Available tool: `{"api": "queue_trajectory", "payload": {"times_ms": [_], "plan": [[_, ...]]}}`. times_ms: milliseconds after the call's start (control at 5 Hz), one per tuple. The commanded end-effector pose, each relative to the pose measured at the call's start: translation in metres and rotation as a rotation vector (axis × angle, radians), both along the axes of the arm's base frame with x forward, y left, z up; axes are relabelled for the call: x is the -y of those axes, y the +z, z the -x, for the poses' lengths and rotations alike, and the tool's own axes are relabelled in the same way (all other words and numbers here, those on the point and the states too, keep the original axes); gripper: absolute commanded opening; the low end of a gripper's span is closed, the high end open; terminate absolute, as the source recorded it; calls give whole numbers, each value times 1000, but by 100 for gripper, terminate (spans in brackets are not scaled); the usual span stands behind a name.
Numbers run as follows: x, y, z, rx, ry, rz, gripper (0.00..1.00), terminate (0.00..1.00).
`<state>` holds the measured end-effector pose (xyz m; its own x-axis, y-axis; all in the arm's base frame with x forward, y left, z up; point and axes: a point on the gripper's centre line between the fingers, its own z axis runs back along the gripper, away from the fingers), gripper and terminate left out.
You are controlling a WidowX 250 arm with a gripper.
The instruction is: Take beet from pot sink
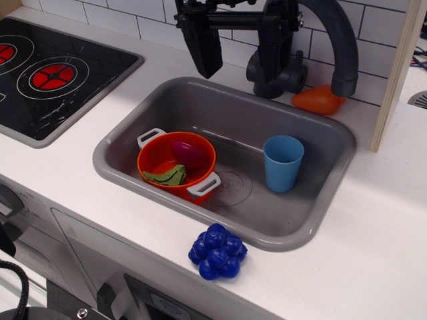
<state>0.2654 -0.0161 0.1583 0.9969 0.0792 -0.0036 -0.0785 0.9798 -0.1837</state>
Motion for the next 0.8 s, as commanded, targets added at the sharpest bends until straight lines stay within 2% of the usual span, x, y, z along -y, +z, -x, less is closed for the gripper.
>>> {"api": "queue_trajectory", "payload": {"times_ms": [0, 200, 600], "plan": [[0, 0, 0, 0, 0, 0, 100, 0], [-24, -7, 4, 7, -2, 16, 100, 0], [-74, -22, 8, 83, -15, 6, 100, 0]]}}
